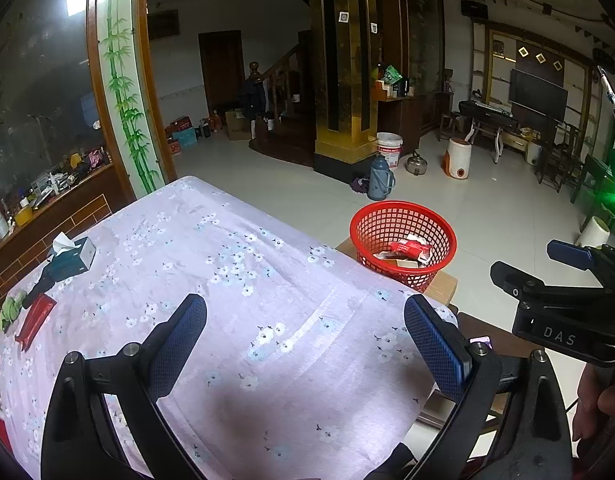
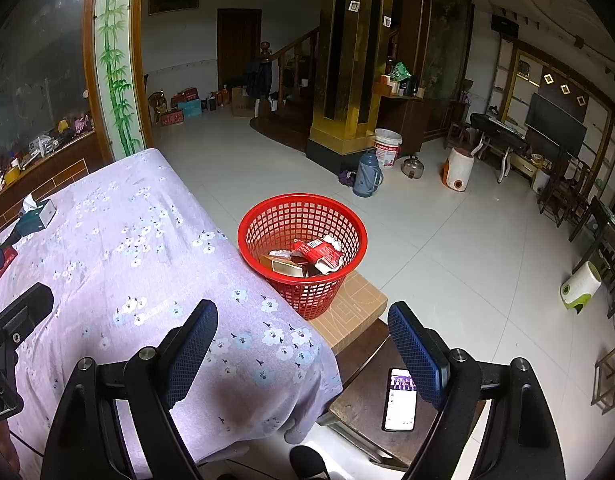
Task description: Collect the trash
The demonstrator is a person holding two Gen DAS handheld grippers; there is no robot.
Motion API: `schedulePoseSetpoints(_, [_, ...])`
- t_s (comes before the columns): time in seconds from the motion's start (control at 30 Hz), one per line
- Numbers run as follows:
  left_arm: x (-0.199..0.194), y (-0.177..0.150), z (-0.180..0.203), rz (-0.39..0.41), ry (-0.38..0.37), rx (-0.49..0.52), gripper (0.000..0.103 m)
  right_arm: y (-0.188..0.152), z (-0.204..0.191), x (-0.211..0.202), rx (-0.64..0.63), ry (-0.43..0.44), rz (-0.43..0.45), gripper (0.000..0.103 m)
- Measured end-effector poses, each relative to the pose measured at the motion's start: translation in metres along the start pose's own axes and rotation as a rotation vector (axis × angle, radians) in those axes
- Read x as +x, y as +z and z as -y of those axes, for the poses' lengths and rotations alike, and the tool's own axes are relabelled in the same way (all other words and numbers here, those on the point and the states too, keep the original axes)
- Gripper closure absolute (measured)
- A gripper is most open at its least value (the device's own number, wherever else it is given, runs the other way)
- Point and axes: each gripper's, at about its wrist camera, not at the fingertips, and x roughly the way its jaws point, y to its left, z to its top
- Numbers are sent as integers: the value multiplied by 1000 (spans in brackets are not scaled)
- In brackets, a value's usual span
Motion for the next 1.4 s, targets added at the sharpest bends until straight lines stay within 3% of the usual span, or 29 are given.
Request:
schedulePoseSetpoints(0.4, [7, -8, 3, -21, -1, -20, 5, -1, -1, 16, -14, 17, -25, 13])
schedulePoseSetpoints(0.63, [10, -25, -27, -73, 66, -108, 5, 2, -37, 43, -108, 82, -72, 13])
schedulePoseSetpoints(0.83, [15, -79, -95, -190, 237, -290, 5, -15, -120, 79, -292, 220, -164, 13])
schedulePoseSetpoints(0.93, [11, -120, -135, -256, 370, -380, 5, -33, -177, 93, -418, 302, -195, 13])
schedulePoseSetpoints(1.13, [12, -191, -199, -366, 542, -504, 5, -67, -280, 123, -527, 422, -233, 13])
schedulePoseSetpoints(1.23, [20, -212, -224, -402, 552, -556, 5, -80, -315, 138, -536, 432, -247, 13])
schedulePoseSetpoints(1.4, [33, -223, -257, -401, 462, -608, 5, -78, -341, 153, -492, 402, -222, 11])
